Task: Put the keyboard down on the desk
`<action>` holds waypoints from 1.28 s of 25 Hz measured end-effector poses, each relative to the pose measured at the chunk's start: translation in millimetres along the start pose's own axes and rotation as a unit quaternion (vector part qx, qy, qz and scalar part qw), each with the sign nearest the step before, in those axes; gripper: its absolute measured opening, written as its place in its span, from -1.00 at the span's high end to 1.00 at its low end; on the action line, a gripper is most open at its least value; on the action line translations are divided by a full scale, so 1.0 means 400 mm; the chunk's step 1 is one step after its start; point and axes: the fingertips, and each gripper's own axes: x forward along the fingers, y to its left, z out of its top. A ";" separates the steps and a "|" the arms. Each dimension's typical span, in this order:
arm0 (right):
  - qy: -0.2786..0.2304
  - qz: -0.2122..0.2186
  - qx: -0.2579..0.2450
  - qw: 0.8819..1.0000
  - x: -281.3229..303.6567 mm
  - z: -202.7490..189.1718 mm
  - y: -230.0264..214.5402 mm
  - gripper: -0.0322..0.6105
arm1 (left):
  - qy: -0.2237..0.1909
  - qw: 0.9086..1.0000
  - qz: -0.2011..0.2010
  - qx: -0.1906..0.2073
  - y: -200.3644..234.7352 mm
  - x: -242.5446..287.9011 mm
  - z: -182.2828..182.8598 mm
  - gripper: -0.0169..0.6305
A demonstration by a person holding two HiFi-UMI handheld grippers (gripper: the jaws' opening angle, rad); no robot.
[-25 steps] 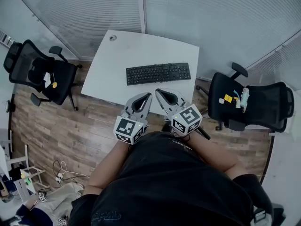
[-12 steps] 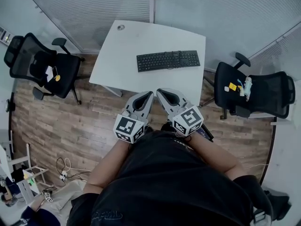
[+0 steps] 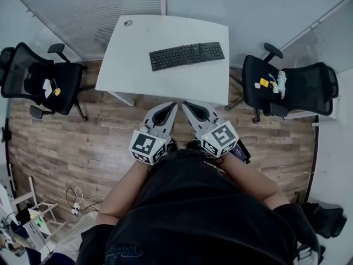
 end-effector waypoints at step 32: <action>0.007 0.087 -0.018 0.996 -0.399 -0.046 -0.116 0.83 | -0.010 0.997 0.081 0.001 -0.387 0.150 -0.088 0.90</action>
